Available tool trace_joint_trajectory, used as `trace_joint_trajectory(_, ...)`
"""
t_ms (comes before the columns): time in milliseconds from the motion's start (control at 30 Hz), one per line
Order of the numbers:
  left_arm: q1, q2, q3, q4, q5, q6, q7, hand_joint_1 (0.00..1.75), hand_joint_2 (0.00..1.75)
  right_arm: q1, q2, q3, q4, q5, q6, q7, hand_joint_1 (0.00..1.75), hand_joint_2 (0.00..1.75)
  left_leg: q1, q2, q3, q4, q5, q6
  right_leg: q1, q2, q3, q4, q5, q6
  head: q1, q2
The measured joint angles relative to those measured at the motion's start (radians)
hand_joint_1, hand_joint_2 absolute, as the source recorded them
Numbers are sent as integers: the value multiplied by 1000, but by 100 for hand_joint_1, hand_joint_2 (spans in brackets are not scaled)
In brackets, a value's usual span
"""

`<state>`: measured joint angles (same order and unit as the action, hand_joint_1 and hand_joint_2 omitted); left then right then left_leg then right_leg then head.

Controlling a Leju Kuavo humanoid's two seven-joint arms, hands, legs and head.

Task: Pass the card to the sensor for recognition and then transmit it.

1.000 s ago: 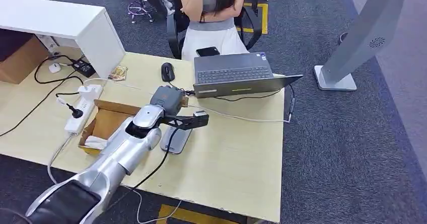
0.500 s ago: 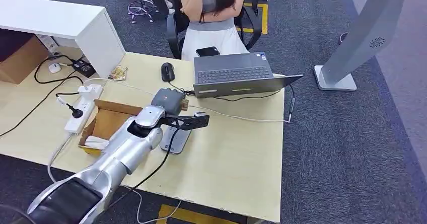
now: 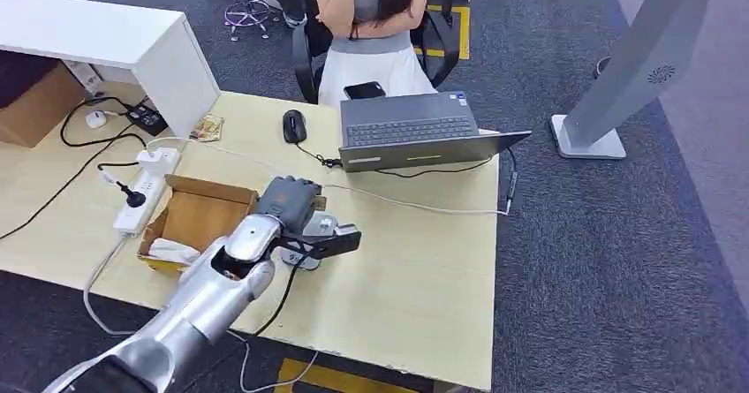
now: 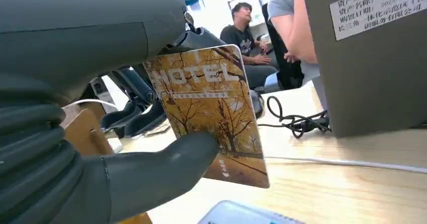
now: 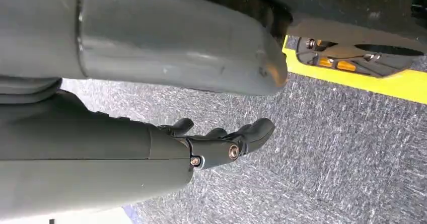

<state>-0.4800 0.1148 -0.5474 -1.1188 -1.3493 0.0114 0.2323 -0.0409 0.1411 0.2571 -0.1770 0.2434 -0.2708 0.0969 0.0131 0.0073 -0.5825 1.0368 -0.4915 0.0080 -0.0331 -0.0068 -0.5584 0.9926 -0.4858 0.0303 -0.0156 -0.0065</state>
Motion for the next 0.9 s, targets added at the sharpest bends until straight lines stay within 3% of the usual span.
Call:
trace_joint_trajectory(467, 48, 16, 0, -33, -3, -7, 5, 175, 175, 0, 2, -10, 0, 2, -4, 3, 0, 0, 0, 0, 0, 0, 0, 0, 0, 0, 0, 0, 0, 0, 0, 0)
trace_joint_trajectory(700, 39, 10, 0, 11, 25, -33, -17, 175, 175, 0, 2, -10, 0, 11, -4, 7, 0, 0, 0, -1, 0, 0, 0, 0, 0, -1, 0, 0, 0, 0, 0, 0)
trace_joint_trajectory(900, 24, 3, 0, 29, 35, 39, -19, 175, 175, 0, 2, -10, 0, 17, 0, 9, 0, 0, 0, -1, 0, 0, 0, 0, 0, -1, 0, 0, 0, 0, 0, 0)
